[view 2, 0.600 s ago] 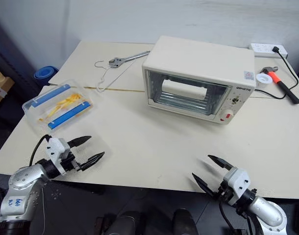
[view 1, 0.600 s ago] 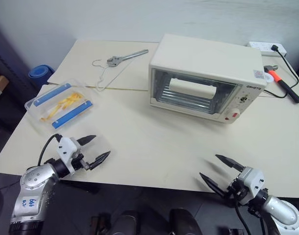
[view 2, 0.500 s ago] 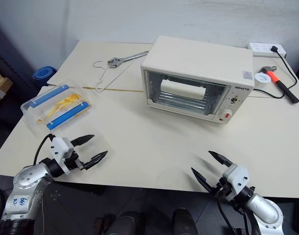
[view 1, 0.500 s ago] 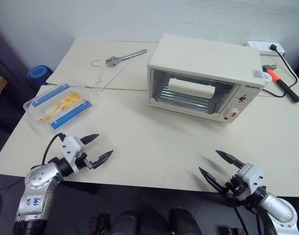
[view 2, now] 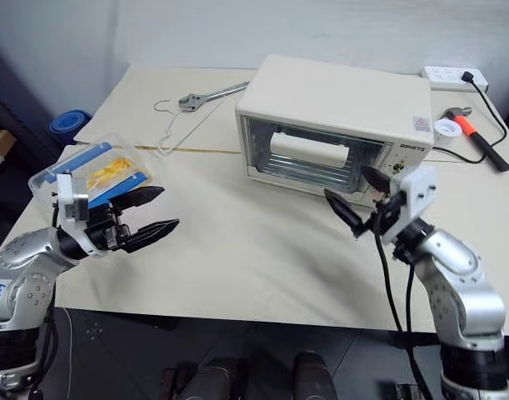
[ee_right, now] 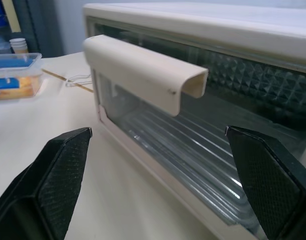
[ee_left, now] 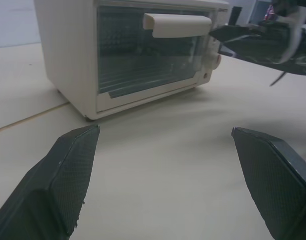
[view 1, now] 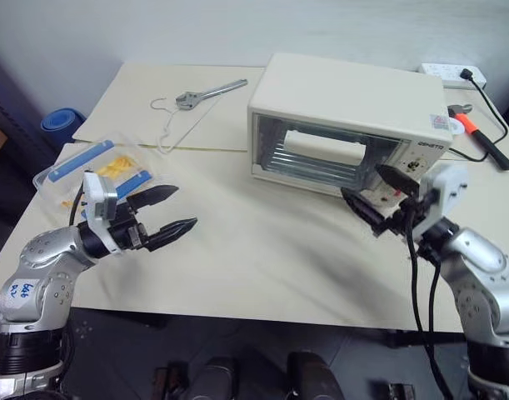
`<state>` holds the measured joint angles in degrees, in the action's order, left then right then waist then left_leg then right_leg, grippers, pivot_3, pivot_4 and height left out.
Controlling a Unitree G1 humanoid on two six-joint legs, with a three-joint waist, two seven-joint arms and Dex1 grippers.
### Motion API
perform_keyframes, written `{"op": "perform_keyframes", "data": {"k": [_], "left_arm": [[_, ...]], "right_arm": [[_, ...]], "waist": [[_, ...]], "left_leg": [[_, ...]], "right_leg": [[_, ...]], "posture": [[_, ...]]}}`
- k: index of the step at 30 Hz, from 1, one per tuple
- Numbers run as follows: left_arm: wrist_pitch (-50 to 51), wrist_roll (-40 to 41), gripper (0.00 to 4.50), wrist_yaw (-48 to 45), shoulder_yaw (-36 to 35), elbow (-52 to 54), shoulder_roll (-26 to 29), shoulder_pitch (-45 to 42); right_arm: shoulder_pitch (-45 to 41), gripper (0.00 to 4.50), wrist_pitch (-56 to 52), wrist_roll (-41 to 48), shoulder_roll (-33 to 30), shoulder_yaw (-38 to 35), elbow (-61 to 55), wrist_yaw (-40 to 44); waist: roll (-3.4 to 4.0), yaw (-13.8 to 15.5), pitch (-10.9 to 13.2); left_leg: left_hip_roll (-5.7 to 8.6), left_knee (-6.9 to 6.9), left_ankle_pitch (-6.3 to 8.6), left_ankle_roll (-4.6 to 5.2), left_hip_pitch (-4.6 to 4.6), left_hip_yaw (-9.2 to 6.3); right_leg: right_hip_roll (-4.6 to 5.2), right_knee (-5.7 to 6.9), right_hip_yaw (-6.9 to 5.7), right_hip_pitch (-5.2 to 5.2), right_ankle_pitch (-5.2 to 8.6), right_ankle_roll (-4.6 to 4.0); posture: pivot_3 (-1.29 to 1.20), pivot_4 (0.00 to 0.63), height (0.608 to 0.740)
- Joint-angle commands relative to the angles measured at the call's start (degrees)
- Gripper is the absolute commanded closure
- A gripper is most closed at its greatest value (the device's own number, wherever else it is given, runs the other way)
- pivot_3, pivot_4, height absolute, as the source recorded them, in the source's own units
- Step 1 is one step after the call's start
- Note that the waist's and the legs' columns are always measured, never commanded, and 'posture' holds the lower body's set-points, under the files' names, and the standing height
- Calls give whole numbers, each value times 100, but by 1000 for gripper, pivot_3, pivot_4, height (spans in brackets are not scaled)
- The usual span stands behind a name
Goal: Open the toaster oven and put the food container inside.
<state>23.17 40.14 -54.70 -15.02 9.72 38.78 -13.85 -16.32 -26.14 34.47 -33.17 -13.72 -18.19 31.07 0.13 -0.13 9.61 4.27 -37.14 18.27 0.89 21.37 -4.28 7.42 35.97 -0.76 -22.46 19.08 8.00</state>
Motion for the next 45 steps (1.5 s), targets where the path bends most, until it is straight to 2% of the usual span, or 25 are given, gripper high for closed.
{"op": "perform_keyframes", "data": {"k": [1,10,15,20,27,31,35,38,42,45], "left_arm": [[37,86,0,20,-20,113,-38,-135],[151,32,0,346,-61,193,-230,-33],[188,38,0,517,-72,-194,-322,-558],[-30,-370,1134,790,269,-1060,-689,-1678],[-748,-1324,3284,605,1093,-2912,-1430,-3357],[-1497,-1868,4479,34,1595,-3801,-1765,-3754],[-1931,-2228,4479,-438,1931,-4114,-1865,-3707],[-2038,-2394,4479,-632,2082,-3990,-1849,-3472],[-2074,-2715,4479,-478,2215,-3661,-1747,-3065],[-2123,-2898,4479,-253,2255,-3368,-1729,-2651]], "right_arm": [[-369,38,-211,17,14,134,53,-36],[-386,38,-412,233,116,564,-550,384],[586,38,494,-509,-365,955,-1086,1227],[1293,0,1114,-1062,-554,1118,-1031,1527],[1448,0,1463,-1421,-501,1092,-793,1498],[1625,0,1593,-1524,-428,1012,-769,1357],[2180,0,1839,-1596,-368,797,-859,1227],[3117,0,2101,-1434,-253,300,-968,1198],[4106,0,2150,-940,-59,-466,-1195,1238],[4386,0,2356,-748,21,-859,-1253,1339]], "waist": [[0,-7,0],[-9,0,7],[-16,17,11],[-26,31,17],[-47,89,29],[-49,77,30],[-53,80,33],[-54,132,33],[-55,150,34],[-55,137,34]], "left_leg": [[1,-1,1,2,3,1],[1,-21,0,2,4,6],[-3,-20,-7,-4,4,6],[3,-22,-10,-2,4,10],[6,-24,-9,-1,5,10],[5,-22,-9,-1,6,18],[1,-21,-9,-1,8,17],[1,-23,-9,-1,9,17],[2,-43,-9,-1,9,18],[-1,-59,-9,-1,5,20]], "right_leg": [[0,-1,-11,-1,0,0],[1,-7,-27,0,0,0],[-5,-4,-26,0,0,0],[-26,-1,-27,-1,0,1],[-35,1,-32,0,-1,3],[-39,4,-29,0,-3,6],[-45,6,-30,-1,-3,6],[-45,6,-30,0,-3,7],[-45,2,-23,2,-4,8],[-48,3,-14,13,-7,13]], "posture": [[0,150,740],[0,150,740],[0,150,740],[0,150,740],[0,150,740],[0,150,740],[0,150,740],[0,150,740],[0,150,740],[0,150,740]]}}
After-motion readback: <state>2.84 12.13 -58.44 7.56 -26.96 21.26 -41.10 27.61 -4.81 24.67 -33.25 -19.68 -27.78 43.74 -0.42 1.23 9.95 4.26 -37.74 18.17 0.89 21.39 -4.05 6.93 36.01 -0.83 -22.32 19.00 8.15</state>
